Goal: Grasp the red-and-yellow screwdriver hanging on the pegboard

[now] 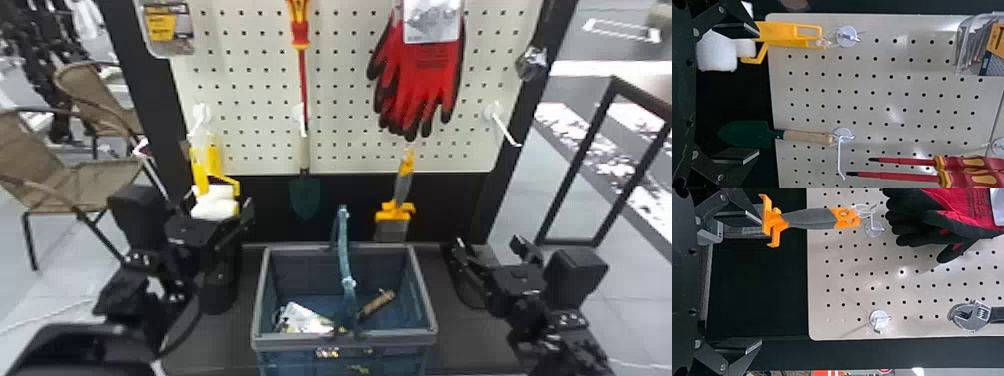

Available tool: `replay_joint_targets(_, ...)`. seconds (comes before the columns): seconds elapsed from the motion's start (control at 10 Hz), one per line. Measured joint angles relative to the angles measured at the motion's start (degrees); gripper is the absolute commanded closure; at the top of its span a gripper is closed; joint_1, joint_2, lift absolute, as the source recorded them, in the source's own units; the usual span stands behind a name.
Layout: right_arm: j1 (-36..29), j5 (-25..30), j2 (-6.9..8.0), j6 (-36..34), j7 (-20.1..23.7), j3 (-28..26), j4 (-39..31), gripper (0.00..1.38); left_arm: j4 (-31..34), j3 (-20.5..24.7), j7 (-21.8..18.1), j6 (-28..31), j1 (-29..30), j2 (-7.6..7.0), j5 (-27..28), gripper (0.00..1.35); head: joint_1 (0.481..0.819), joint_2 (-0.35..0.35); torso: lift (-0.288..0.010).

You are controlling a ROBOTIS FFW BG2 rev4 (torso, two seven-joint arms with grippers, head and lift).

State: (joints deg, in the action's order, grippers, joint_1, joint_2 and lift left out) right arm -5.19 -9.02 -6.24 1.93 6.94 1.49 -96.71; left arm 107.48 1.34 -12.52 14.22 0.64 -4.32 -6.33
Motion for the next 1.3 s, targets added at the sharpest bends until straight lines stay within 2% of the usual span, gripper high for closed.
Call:
replay_joint_targets(0.3,0.4,0.0,0.0,0.0,0.0,0.1,0.0,0.22,-0.4,0.6,-3.2,4.2,-7.3,-3.38,-3.5,0.23,0.549,0.0,-0.1)
replay_joint_targets(0.5,0.7,0.0,0.0,-0.1,0.0,0.4,0.1,0.22,-1.3,0.1,-4.9,6.4,-12.5,-4.74,-6.6,0.23,0.549,0.0,-0.1)
replay_joint_targets(0.7,1.0,0.0,0.0,-0.1,0.0,0.5,0.2,0.22,-2.4,-1.1,-7.1,8.8,-16.8,-5.04,-9.5,0.23,0.549,0.0,-0.1)
replay_joint_targets(1.1,0.9,0.1,-0.12,-0.1,0.0,0.6,0.2,0.22,-2.4,-2.6,-8.0,9.4,-19.7,-5.0,-13.1,0.23,0.549,0.0,-0.1)
replay_joint_targets(1.3,1.4,0.1,-0.41,-0.1,0.0,0.9,0.2,0.22,-2.6,-4.0,-8.0,10.3,-21.8,-5.96,-13.4,0.23,0.549,0.0,-0.1)
